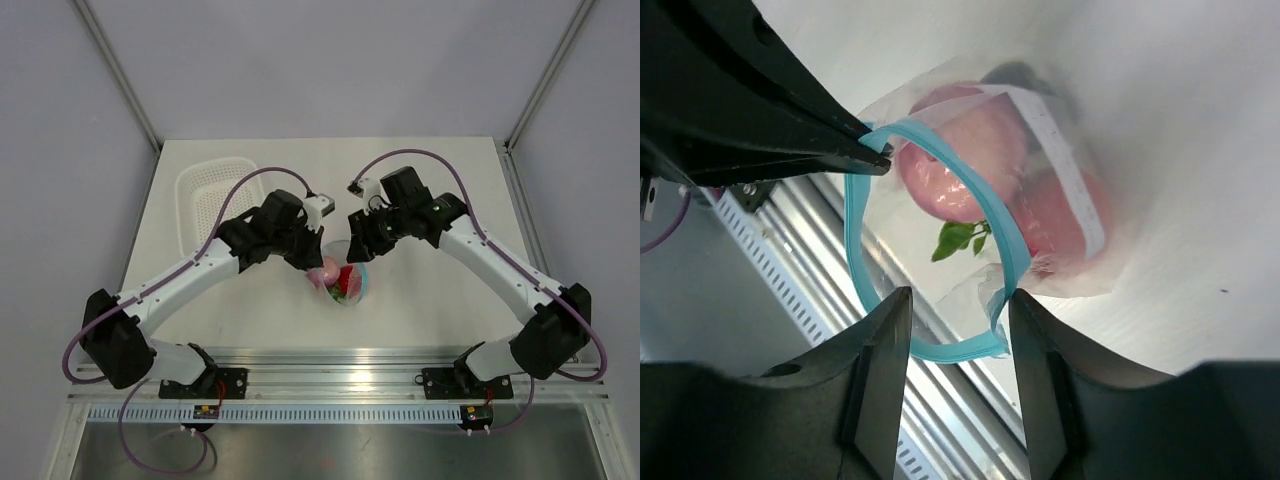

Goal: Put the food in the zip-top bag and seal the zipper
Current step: Adjust the zipper food storage bag at the center of the board, then zip the zipper food storage bag at the center of the board.

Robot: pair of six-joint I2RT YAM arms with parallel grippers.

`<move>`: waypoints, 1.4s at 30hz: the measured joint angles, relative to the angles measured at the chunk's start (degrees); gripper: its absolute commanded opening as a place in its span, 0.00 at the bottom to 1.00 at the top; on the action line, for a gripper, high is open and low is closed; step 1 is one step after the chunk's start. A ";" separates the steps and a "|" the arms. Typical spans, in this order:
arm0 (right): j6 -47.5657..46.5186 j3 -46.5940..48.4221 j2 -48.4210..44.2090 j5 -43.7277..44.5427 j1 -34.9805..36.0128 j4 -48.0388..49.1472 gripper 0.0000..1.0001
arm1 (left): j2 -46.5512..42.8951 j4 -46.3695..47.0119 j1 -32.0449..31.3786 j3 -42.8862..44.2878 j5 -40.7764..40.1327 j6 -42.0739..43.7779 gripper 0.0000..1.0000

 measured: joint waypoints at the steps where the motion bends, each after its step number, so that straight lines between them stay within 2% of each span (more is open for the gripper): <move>1: 0.20 -0.26 -1.64 1.64 0.02 0.39 0.51 | 0.57 -0.70 0.37 1.07 0.63 -1.49 0.00; 9: 0.96 -1.51 -13.20 13.35 0.02 0.85 0.48 | 5.03 -3.26 5.07 3.52 8.17 -11.41 0.00; 14: 3.39 -2.75 -15.19 16.87 2.80 2.75 0.48 | 5.57 -3.02 5.18 3.52 11.04 -13.64 0.00; 18: 6.08 -7.56 -15.21 19.67 11.61 7.08 0.50 | 5.88 -2.62 5.53 3.52 12.90 -14.29 0.00; 21: 8.11 -11.69 -14.80 21.07 15.43 10.05 0.50 | 6.03 -1.90 6.21 3.52 14.45 -14.69 0.00; 33: 12.13 -14.19 -7.85 26.05 20.59 17.79 0.45 | 8.17 -0.13 7.69 3.65 18.05 -14.95 0.00; 35: 12.44 -14.19 -6.64 26.93 20.68 18.16 0.41 | 8.20 -0.24 7.69 3.82 18.14 -14.95 0.00; 38: 12.92 -14.19 -5.46 28.92 20.85 18.38 0.15 | 8.20 -0.42 7.69 4.31 18.23 -14.86 0.00; 39: 13.22 -14.19 -5.29 29.35 20.87 18.40 0.03 | 8.20 -0.87 7.69 4.72 18.23 -14.47 0.01; 40: 13.44 -14.19 -5.20 29.68 20.90 18.43 0.00 | 8.22 -1.11 7.69 4.92 18.21 -14.23 0.04; 42: 13.94 -14.19 -5.33 30.14 21.03 18.82 0.00 | 8.22 -1.90 7.69 5.75 18.14 -12.85 0.15</move>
